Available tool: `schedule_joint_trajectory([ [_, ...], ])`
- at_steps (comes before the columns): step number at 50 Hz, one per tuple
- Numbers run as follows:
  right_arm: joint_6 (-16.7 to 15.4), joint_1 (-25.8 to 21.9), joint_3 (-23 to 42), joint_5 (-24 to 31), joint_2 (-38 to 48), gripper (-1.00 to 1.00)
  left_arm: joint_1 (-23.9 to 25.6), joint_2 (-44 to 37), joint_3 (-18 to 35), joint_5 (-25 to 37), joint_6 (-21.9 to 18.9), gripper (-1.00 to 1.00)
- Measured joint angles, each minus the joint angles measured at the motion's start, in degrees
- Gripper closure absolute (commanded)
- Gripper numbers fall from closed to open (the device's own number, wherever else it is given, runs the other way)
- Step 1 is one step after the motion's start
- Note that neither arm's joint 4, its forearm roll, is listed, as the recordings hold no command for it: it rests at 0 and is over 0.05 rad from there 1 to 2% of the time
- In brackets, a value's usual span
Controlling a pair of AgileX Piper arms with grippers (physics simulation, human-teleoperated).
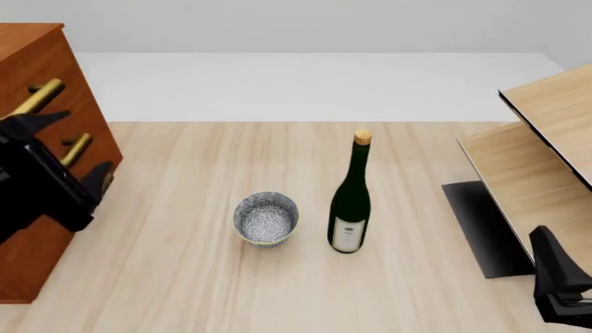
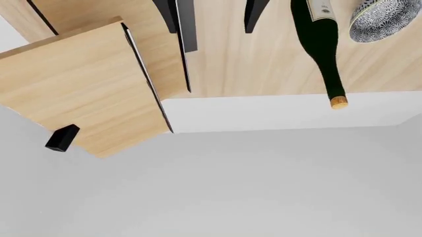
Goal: Close the bottom drawer of the cabinet and open the top drawer.
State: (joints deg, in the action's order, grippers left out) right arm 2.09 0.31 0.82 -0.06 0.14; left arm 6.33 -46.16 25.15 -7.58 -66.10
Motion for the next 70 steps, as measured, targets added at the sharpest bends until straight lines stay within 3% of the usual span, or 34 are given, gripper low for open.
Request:
schedule_joint_trajectory([
  [39, 0.04, -0.08, 0.04, 0.01, 0.00, -1.00, -8.61, -4.13, -1.49, -11.01, -15.66, -1.00],
  [70, -0.12, 0.14, -0.05, -0.16, 0.02, -1.00, -14.28, -10.79, 0.85, -14.31, -17.42, -1.00],
])
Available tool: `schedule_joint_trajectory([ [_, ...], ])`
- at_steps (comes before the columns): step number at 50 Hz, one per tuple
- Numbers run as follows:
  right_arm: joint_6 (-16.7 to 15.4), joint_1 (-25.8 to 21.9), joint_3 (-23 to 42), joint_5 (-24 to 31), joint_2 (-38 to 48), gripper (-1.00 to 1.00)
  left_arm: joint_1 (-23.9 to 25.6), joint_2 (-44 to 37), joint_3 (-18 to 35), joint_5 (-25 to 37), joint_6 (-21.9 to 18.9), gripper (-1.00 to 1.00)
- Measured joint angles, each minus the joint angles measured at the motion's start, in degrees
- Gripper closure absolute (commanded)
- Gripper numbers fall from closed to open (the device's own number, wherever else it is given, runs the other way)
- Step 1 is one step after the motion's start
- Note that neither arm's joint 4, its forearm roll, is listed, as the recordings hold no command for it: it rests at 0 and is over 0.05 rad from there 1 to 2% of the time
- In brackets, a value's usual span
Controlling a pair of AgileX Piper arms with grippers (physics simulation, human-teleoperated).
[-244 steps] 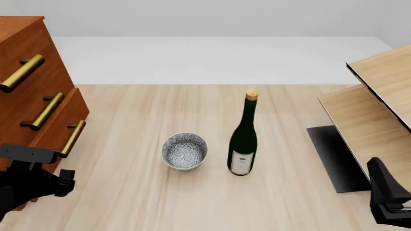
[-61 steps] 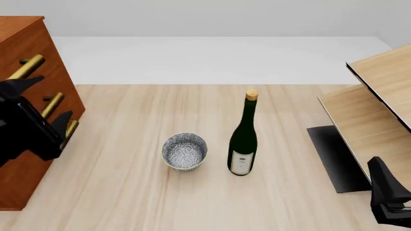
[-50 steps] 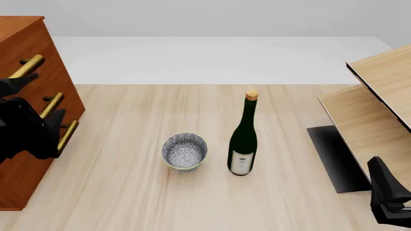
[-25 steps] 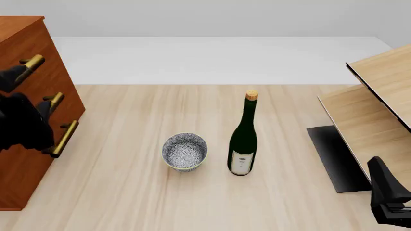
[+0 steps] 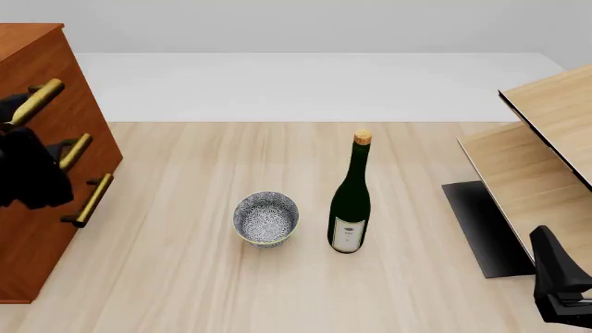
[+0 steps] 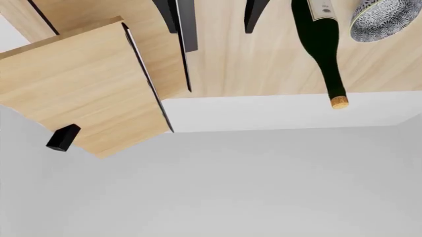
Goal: Close the bottom drawer of the cabinet and open the top drawer.
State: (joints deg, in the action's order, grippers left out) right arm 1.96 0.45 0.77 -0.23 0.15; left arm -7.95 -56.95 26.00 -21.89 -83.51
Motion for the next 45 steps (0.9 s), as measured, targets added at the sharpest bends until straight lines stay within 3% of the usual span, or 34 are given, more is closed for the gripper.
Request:
schedule_joint_trajectory([
  [45, -0.01, 0.36, 0.03, -0.10, -0.07, -1.00, -6.95, -5.92, 1.99, -2.45, -0.86, -1.00],
])
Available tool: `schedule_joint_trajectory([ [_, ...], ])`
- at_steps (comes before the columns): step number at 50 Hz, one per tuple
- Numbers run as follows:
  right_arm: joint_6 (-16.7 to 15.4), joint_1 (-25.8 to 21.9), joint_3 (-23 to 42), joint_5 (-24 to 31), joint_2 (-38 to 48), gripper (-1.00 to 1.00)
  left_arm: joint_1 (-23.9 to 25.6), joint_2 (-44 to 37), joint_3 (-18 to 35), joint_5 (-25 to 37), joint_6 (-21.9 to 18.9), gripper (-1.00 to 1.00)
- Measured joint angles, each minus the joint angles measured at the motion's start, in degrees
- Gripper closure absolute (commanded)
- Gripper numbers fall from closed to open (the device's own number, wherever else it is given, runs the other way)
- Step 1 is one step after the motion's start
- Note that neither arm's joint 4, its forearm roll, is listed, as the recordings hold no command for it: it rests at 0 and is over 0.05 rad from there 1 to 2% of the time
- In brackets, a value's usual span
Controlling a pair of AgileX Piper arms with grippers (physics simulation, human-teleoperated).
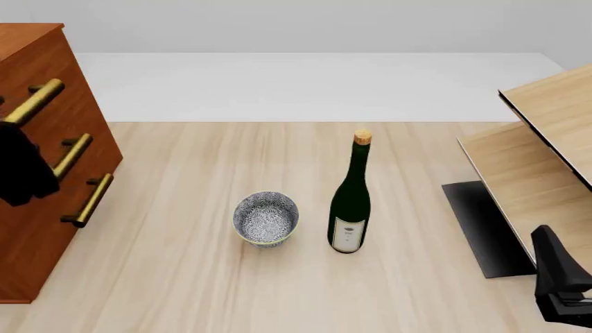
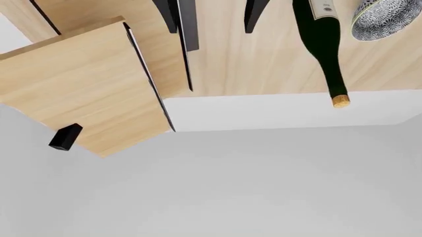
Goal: Close the bottom drawer of the cabinet and open the top drawer.
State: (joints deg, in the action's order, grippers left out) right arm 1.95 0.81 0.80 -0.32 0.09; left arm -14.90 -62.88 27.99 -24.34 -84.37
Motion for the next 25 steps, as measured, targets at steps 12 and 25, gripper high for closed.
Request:
schedule_joint_trajectory([
  [12, 0.02, 0.12, 0.02, 0.01, 0.01, -1.00, -1.67, -1.77, 1.04, -0.69, -0.04, -1.00],
  [25, -0.02, 0.19, -0.01, -0.03, 0.04, -1.00, -2.60, -3.75, 1.32, -1.92, -0.20, -1.00],
])
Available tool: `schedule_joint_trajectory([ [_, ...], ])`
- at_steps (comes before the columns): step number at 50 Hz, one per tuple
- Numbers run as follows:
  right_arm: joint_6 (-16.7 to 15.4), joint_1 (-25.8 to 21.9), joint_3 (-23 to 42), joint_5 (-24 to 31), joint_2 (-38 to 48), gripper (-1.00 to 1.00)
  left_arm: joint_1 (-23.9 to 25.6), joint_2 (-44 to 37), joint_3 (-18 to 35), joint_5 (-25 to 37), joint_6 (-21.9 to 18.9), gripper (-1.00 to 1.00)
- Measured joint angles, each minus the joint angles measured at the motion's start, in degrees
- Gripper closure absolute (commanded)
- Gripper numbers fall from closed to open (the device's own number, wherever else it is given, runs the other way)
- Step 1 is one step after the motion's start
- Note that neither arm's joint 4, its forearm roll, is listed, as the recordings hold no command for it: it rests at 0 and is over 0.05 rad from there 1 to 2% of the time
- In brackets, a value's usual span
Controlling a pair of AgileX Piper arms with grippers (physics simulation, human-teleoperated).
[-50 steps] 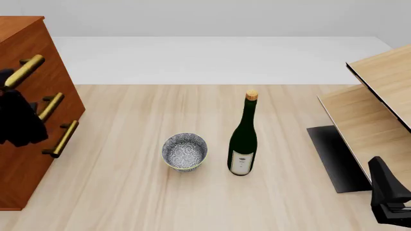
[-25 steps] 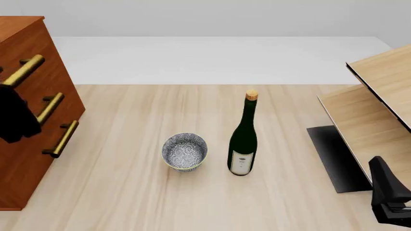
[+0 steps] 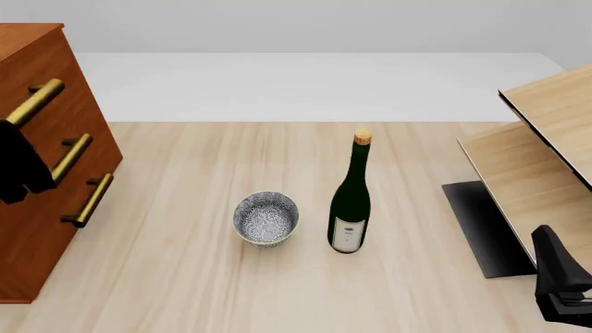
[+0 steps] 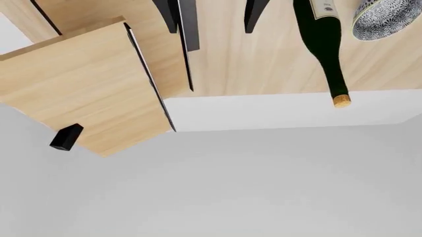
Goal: Close the bottom drawer of the cabinet and open the top drawer.
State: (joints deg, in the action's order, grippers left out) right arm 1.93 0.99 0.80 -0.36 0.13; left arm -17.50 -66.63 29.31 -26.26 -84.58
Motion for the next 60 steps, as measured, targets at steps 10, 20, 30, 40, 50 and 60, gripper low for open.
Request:
schedule_joint_trajectory([
  [10, -0.04, -0.02, -0.05, -0.03, -0.01, -1.00, -0.05, -0.18, 0.24, -1.47, -0.08, 1.00],
  [20, -0.06, -0.03, -0.07, -0.02, -0.05, -1.00, 0.06, -0.18, 0.09, -1.99, 0.16, 1.00],
  [30, -0.03, -0.01, -0.06, -0.01, -0.06, -1.00, 0.56, -0.22, -0.37, -3.03, -0.06, 1.00],
  [40, 0.01, 0.07, 0.02, 0.03, -0.03, -1.00, 1.90, 0.16, -0.90, -3.60, -0.39, 1.00],
  [50, 0.07, 0.15, 0.10, 0.01, 0.03, -1.00, 3.17, 0.29, -1.60, -4.79, -1.04, 1.00],
  [60, 0.13, 0.20, 0.13, -0.02, 0.07, -1.00, 3.64, 0.22, -2.05, -5.88, -1.63, 1.00],
])
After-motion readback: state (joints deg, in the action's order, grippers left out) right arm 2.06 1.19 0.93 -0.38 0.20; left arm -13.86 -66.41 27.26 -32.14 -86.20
